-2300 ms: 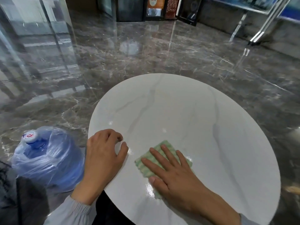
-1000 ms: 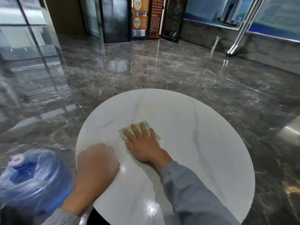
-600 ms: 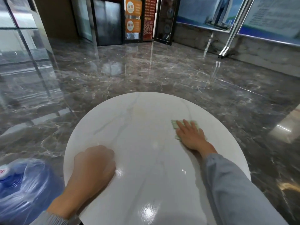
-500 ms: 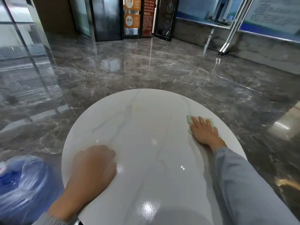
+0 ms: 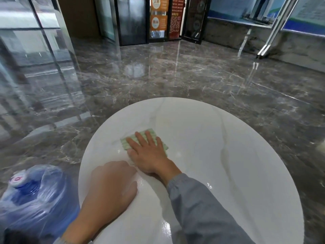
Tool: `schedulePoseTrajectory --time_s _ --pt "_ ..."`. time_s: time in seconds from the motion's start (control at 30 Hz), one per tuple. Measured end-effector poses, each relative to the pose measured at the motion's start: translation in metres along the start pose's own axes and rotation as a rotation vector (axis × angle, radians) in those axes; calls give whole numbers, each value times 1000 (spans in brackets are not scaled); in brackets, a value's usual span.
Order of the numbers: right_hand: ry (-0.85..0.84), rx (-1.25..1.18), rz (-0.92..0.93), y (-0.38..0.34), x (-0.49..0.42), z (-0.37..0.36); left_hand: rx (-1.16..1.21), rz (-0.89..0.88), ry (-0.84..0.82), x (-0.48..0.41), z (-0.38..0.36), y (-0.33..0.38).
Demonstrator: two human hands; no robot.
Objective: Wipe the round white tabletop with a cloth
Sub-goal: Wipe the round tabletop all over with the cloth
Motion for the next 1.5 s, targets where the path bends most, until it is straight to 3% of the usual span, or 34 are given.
schedulePoseTrajectory --time_s 0.13,0.33,0.43,0.53,0.77,0.87,1.0,1.17,1.23,1.33,1.5 --pt "39 -36 -91 65 9 19 22 -13 40 0 3 0" --pt "117 -71 -548 275 56 68 25 -16 28 -2 3 2" --pt "121 -99 -720 335 79 73 40 -4 17 -2 4 2" --pt "117 -76 -690 312 68 67 29 -12 24 -3 5 5" --pt "68 51 -95 91 51 11 36 13 -25 -4 4 6" --pt "55 28 18 54 63 1 38 26 -37 -4 5 6" --pt "78 20 -58 119 69 22 46 38 -34 -4 5 5" --pt "112 28 -549 299 87 67 40 18 -23 -4 3 4" --pt "110 -53 -698 340 97 74 45 17 -20 -4 2 2" --pt "99 -88 -727 321 82 66 47 16 -7 -4 0 0" --pt "99 6 -304 157 36 38 72 9 46 -2 0 -3"
Point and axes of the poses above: each hand's wrist, its own x-axis away from the middle knuckle, its own z-axis out of the back of the hand, y = z × x, the point moved 9 cm from there along -x, towards the middle knuckle, and after that the axes turned 7 degrees about -z, right-handed, at the moved point
